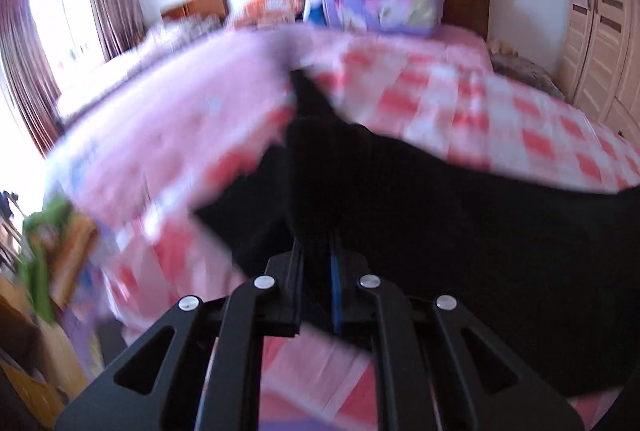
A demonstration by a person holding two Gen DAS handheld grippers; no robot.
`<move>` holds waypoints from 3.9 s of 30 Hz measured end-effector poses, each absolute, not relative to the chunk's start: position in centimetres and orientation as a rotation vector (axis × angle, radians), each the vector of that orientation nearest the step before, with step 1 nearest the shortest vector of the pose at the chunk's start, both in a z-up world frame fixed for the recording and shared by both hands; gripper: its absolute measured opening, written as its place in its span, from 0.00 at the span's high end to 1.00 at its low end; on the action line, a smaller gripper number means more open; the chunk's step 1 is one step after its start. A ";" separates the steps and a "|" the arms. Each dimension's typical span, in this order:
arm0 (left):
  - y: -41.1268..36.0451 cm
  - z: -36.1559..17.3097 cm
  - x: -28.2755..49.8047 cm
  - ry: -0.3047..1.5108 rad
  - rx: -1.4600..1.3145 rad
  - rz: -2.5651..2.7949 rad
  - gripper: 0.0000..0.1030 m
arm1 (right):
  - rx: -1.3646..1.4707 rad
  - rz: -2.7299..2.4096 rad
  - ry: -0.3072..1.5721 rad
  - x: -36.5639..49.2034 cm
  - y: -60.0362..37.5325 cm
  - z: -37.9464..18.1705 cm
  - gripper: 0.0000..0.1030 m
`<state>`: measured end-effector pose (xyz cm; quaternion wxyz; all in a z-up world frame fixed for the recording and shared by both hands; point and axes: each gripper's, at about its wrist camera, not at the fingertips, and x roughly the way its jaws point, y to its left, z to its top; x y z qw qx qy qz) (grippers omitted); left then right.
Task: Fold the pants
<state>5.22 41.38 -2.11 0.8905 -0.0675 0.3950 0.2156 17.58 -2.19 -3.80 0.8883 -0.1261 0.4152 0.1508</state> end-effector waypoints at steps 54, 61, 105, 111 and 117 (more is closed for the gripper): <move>32.3 -1.4 18.4 0.890 0.557 -0.219 0.13 | -0.371 0.872 0.722 21.6 9.8 0.0 0.51; 33.5 -2.0 20.3 1.012 0.547 -0.464 0.18 | -0.461 0.986 0.707 22.2 10.8 0.3 0.05; 31.8 -5.0 14.3 0.878 0.544 -0.378 0.14 | -0.343 0.916 0.851 25.0 3.3 -2.3 0.28; 36.2 -6.4 12.7 0.922 0.225 -0.377 0.14 | -0.339 0.811 0.860 24.5 -0.2 -2.4 0.28; 36.4 -5.2 10.7 0.892 0.213 -0.328 0.14 | -0.380 0.746 0.824 20.2 0.7 -1.0 0.24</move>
